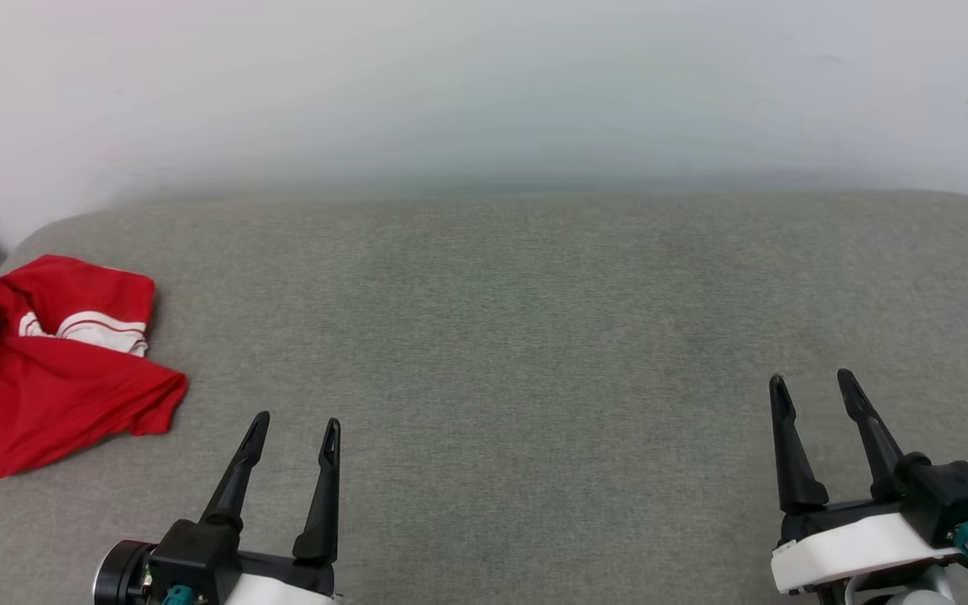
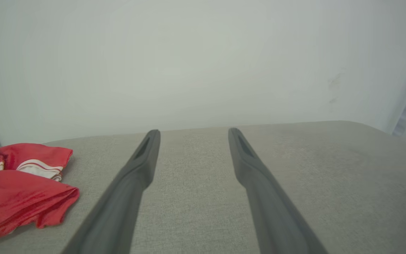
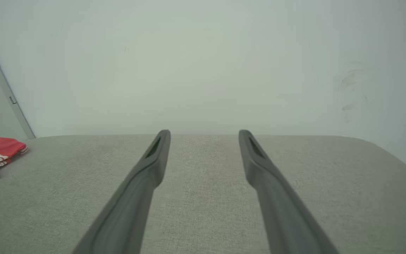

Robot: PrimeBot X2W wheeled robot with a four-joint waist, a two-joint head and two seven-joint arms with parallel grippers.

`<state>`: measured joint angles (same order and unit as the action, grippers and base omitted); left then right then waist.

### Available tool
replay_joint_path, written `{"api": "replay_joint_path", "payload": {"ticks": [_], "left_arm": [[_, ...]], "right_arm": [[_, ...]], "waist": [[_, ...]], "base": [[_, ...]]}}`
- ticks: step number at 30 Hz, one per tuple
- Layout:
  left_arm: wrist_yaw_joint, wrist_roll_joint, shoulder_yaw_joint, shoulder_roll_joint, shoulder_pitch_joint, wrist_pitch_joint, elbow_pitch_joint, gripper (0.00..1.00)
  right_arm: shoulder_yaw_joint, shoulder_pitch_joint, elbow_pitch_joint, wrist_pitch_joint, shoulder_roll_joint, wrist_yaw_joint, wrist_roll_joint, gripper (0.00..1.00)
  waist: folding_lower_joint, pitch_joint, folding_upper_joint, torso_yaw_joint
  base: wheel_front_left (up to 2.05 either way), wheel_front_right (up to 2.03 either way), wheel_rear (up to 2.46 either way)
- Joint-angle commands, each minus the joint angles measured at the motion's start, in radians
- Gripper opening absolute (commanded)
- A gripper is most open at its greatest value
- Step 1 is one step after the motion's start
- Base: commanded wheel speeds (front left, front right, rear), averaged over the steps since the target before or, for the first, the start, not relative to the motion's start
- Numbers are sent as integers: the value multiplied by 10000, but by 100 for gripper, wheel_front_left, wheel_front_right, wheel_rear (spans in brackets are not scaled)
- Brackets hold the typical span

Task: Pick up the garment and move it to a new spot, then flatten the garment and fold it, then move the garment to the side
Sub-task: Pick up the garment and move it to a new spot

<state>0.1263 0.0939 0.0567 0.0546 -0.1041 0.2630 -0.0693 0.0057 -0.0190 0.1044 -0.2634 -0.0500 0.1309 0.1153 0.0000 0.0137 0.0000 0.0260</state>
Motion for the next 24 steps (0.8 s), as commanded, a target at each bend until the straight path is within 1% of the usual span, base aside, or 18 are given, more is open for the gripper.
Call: {"api": "replay_joint_path", "payload": {"ticks": [1,5,21,22,24], "left_arm": [[23,17,-79,-17,-73,28,24,100],[30,23,-281,-22,-93,28,105,100],[32,-149,-613,180,-553,28,-64,100],[32,-149,-613,180,-553,28,-64,100],[32,-250,-754,183,-540,28,-203,100]], "right_arm": [[42,139,-21,-23,-5,-3,-35,100],[140,212,-45,-21,-5,-3,19,100],[680,506,3,-21,-3,-3,356,100],[680,506,3,-21,-3,-3,356,100],[765,554,2,-21,-5,-3,386,100]], "waist": [[0,-30,0,247],[0,-76,0,757],[0,-466,0,3341],[0,-466,0,3341],[0,-511,0,3644]], "base": [[0,0,0],[0,0,0],[0,0,0],[0,0,0],[0,0,0]]}}
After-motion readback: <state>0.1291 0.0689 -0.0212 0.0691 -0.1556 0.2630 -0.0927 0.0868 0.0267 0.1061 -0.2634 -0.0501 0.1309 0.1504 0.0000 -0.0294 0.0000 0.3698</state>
